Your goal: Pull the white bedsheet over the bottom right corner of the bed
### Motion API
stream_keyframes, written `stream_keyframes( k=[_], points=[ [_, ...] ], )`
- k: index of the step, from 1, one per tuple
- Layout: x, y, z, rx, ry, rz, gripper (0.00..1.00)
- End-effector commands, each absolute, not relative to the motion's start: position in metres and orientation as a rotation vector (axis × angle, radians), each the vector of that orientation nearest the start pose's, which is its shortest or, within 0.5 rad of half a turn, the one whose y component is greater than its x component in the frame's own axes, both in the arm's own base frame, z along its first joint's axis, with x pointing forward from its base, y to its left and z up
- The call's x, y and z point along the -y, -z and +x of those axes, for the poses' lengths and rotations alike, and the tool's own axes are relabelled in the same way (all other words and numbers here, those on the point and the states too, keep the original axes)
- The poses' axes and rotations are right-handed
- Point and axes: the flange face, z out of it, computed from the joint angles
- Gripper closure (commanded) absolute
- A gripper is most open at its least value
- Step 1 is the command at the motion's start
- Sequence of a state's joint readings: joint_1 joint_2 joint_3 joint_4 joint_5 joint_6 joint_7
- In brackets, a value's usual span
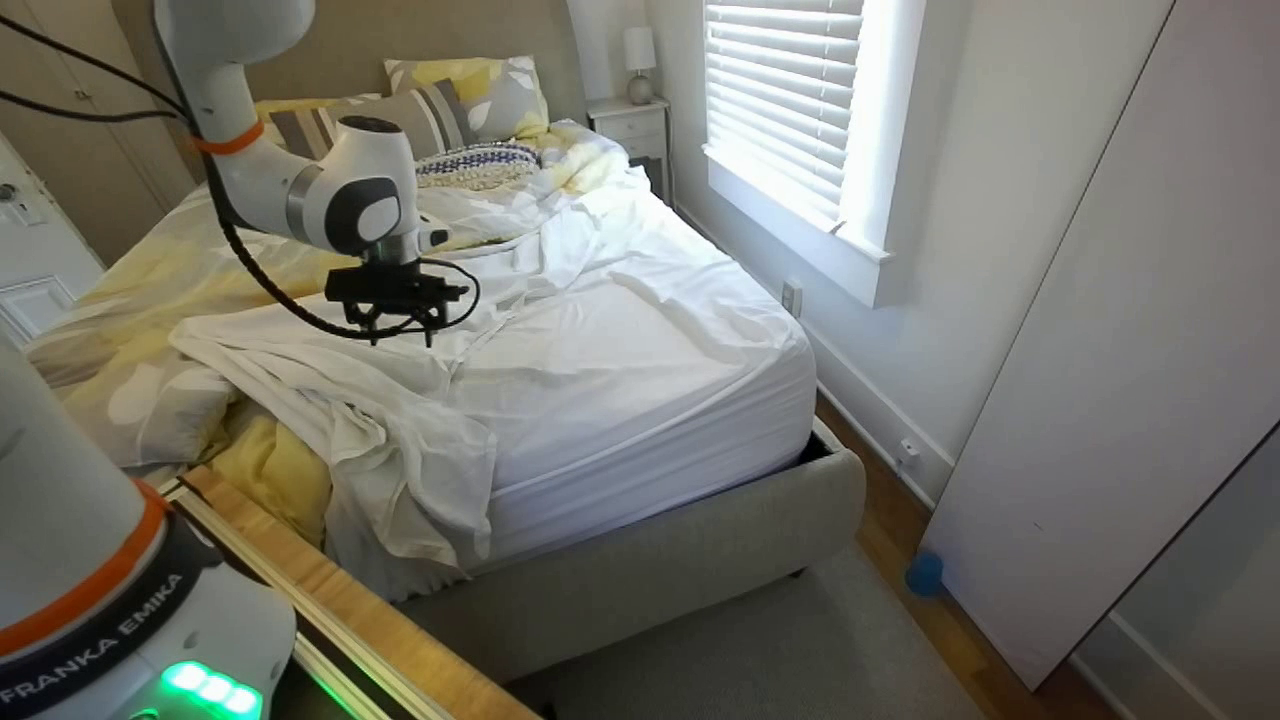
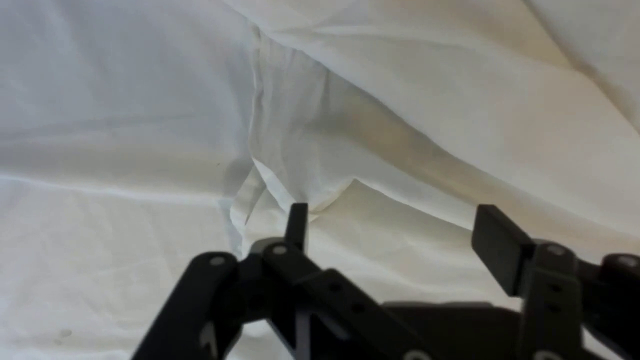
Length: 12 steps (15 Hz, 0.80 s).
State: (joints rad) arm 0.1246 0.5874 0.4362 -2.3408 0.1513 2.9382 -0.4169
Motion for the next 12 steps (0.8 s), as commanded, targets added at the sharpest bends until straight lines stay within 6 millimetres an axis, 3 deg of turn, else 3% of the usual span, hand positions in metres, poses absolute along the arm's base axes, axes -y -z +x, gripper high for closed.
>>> stream_keyframes(
  k=[1,3,7,10,11,12],
  points=[
    [-0.277,-0.088,0.436,1.111,0.096,-2.655,0.28],
    [-0.275,-0.079,0.441,1.143,0.103,-2.665,0.23],
    [-0.271,-0.066,0.448,1.186,0.103,-2.671,0.29],
    [-0.274,-0.062,0.45,1.196,0.098,-2.658,0.45],
    [-0.276,-0.062,0.45,1.199,0.095,-2.649,0.62],
    [-0.278,-0.063,0.45,1.198,0.092,-2.647,0.71]
  ],
)
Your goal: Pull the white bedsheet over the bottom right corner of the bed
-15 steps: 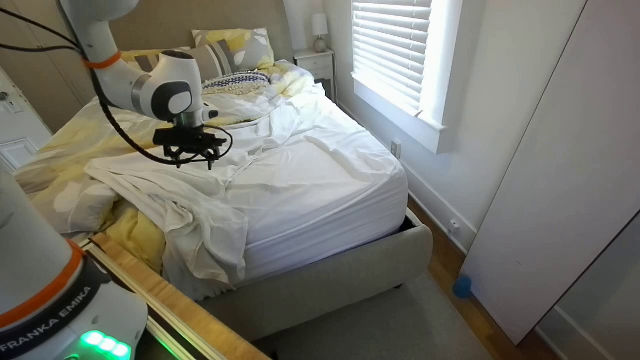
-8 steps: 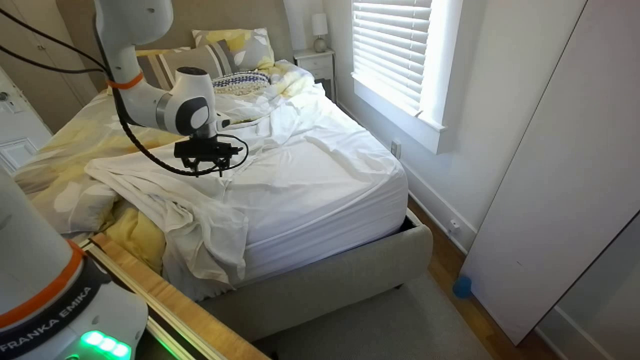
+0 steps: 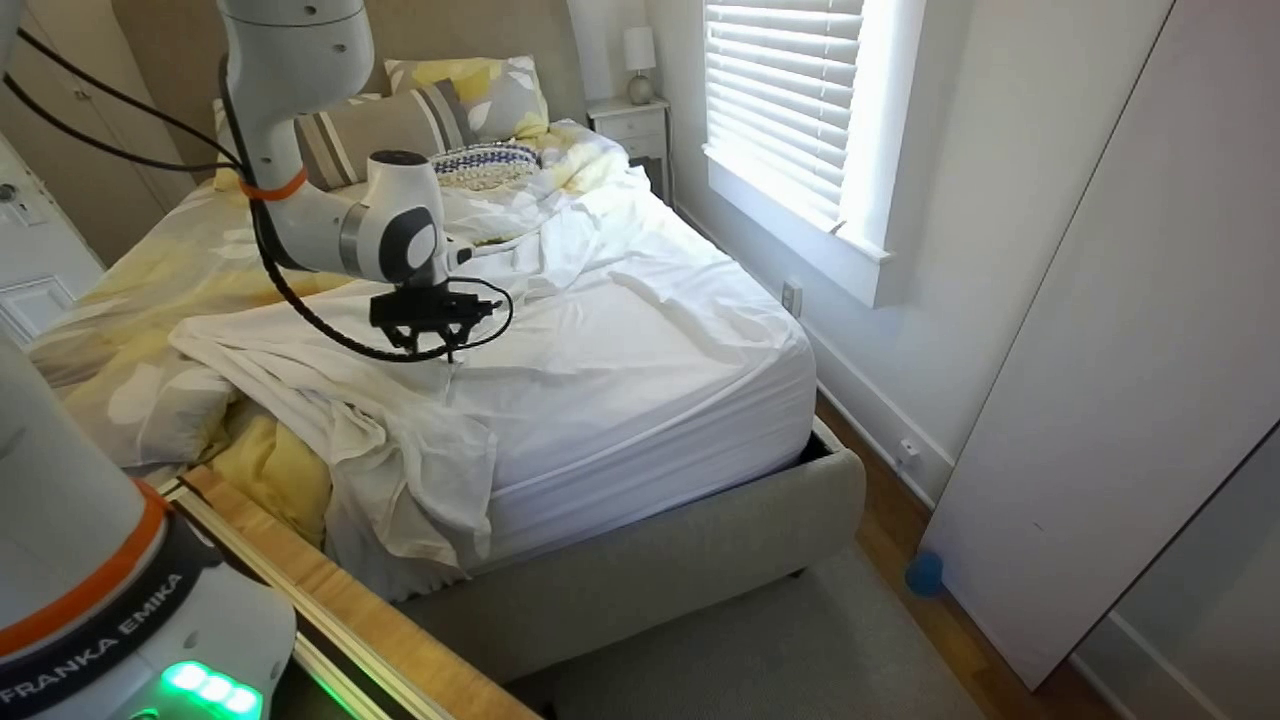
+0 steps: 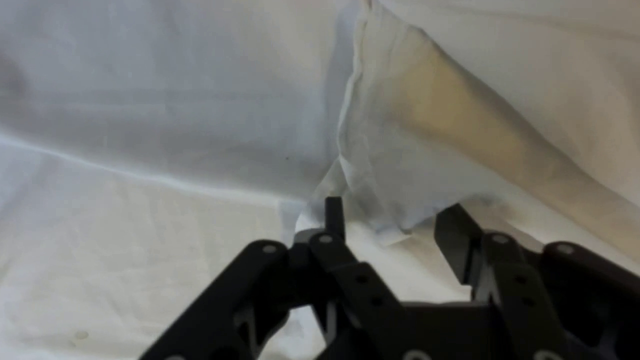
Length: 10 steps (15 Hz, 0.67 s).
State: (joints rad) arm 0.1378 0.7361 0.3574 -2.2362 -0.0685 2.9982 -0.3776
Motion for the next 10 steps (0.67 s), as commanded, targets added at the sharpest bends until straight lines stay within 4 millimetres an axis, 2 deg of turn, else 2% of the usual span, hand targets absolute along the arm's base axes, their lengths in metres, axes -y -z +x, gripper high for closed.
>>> stream_keyframes(
  k=[1,4,6,8,9,10],
  points=[
    [-0.281,-0.064,0.449,1.189,0.082,-2.637,0.8],
    [-0.283,-0.071,0.45,1.144,0.059,-2.654,1.0],
    [-0.28,-0.082,0.452,1.108,0.055,-2.687,1.0],
    [-0.261,-0.102,0.465,1.041,0.088,-2.764,0.99],
    [-0.248,-0.116,0.475,1.004,0.131,-2.817,0.99],
    [-0.225,-0.136,0.487,0.983,0.178,-2.878,0.99]
  ],
)
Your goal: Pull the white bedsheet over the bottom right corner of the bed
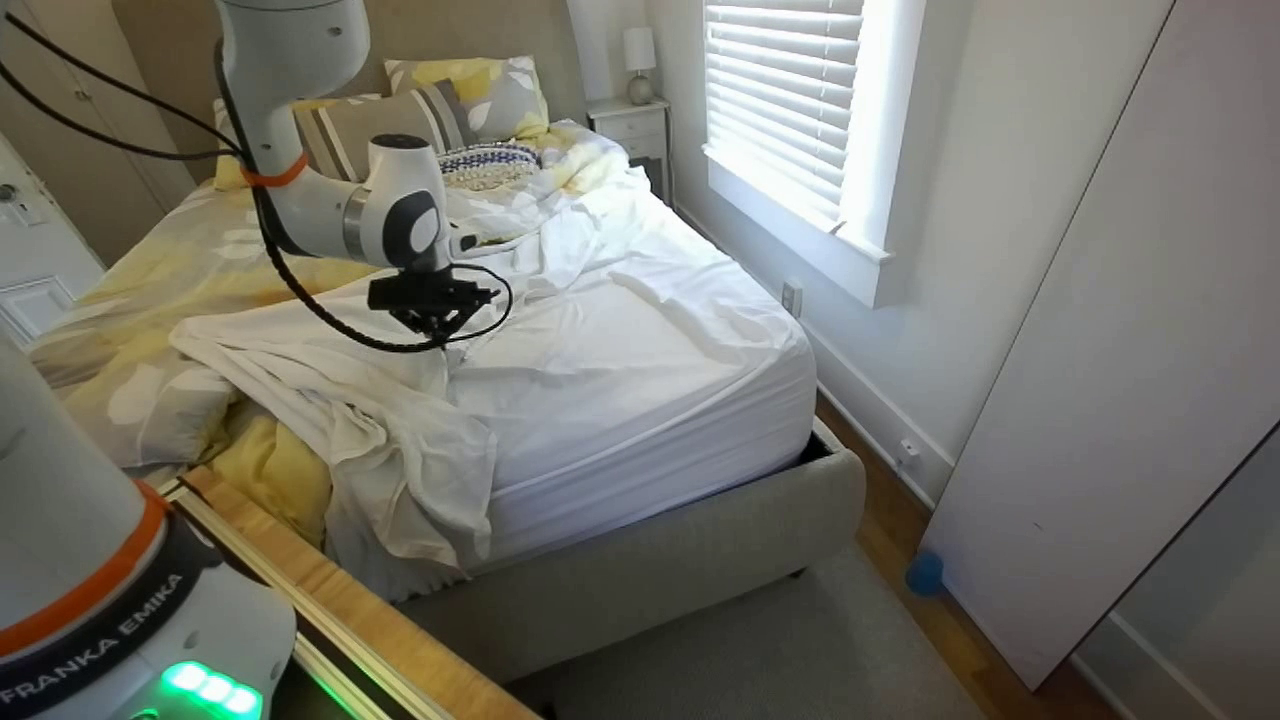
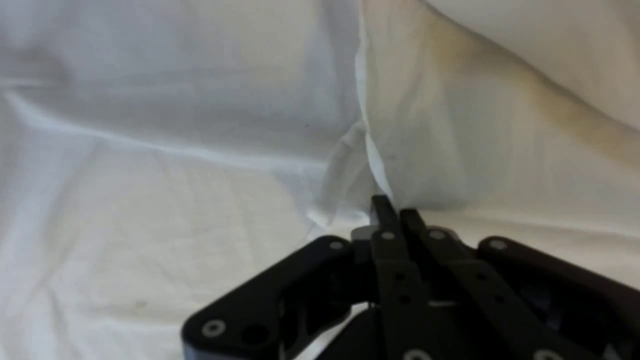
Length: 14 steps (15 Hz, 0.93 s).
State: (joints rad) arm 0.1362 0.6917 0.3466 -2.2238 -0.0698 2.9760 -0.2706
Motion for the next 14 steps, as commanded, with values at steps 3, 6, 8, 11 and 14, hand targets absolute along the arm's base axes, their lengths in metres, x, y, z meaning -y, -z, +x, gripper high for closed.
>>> stream_keyframes(
  k=[3,6,8,11,14],
  points=[
    [-0.156,-0.183,0.518,0.902,0.276,-3.02,0.99],
    [-0.067,-0.232,0.538,0.741,0.368,-3.175,0.99],
    [-0.02,-0.256,0.546,0.595,0.423,-3.268,0.99],
    [-0.002,-0.262,0.558,0.573,0.458,-3.274,0.96],
    [0.004,-0.268,0.557,0.528,0.467,-3.289,0.96]
  ],
)
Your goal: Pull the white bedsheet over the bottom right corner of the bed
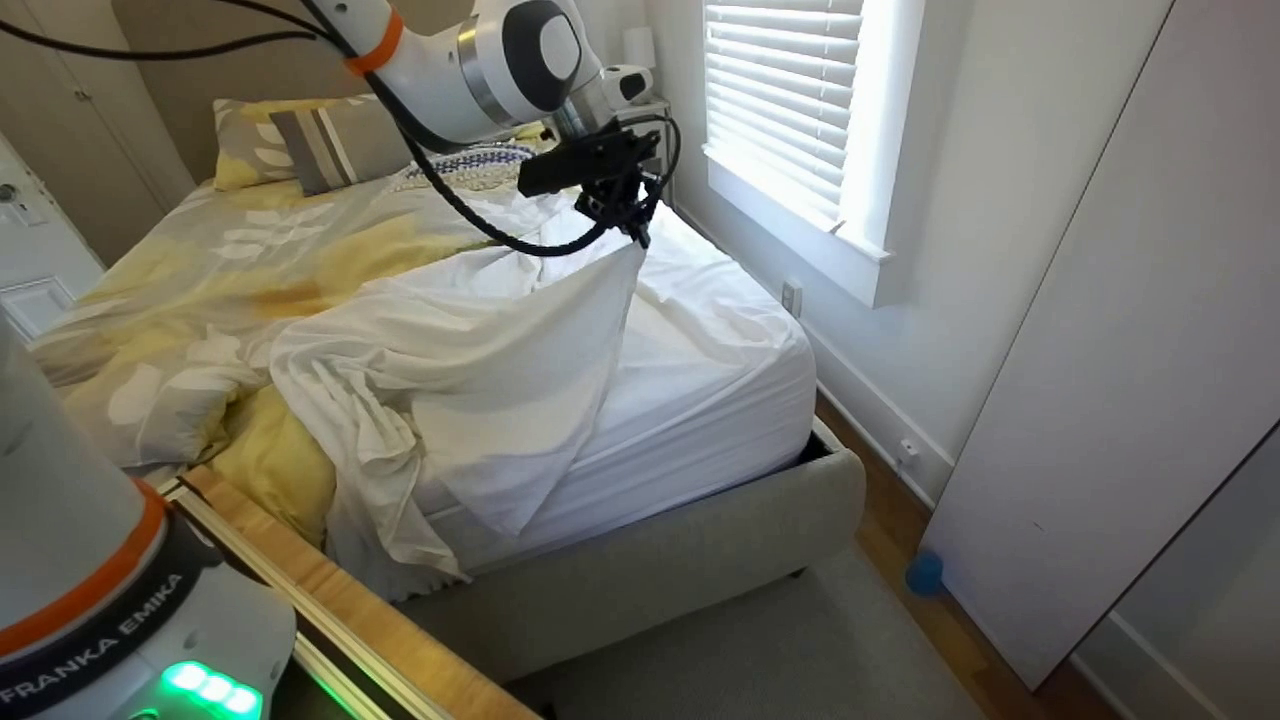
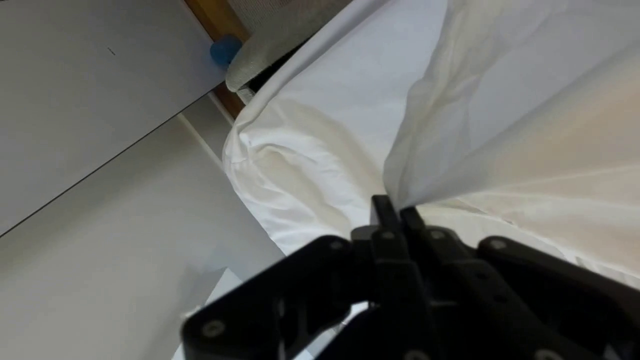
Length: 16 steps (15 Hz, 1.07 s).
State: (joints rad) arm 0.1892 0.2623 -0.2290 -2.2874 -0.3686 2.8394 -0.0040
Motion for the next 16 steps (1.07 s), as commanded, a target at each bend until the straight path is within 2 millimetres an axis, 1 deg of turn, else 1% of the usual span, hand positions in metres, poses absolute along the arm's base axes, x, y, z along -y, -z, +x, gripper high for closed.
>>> stream_keyframes(
  k=[1,3,4,6,7,9,12,13,15,16],
  points=[
    [0.0,-0.267,0.557,0.527,0.465,-3.287,0.96],
    [-0.002,-0.266,0.556,0.525,0.464,-3.286,0.96],
    [-0.002,-0.266,0.556,0.523,0.464,-3.286,0.99],
    [0.023,-0.271,0.588,0.393,0.553,-3.321,0.99],
    [0.042,-0.277,0.606,0.305,0.623,-3.336,0.99],
    [0.08,-0.291,0.637,0.117,0.702,-3.342,0.99],
    [0.143,-0.305,0.674,-0.165,0.776,-3.344,0.99],
    [0.164,-0.308,0.685,-0.258,0.802,-3.334,0.99],
    [0.204,-0.31,0.701,-0.449,0.821,-3.301,0.99],
    [0.208,-0.312,0.703,-0.468,0.824,-3.286,0.99]
  ],
)
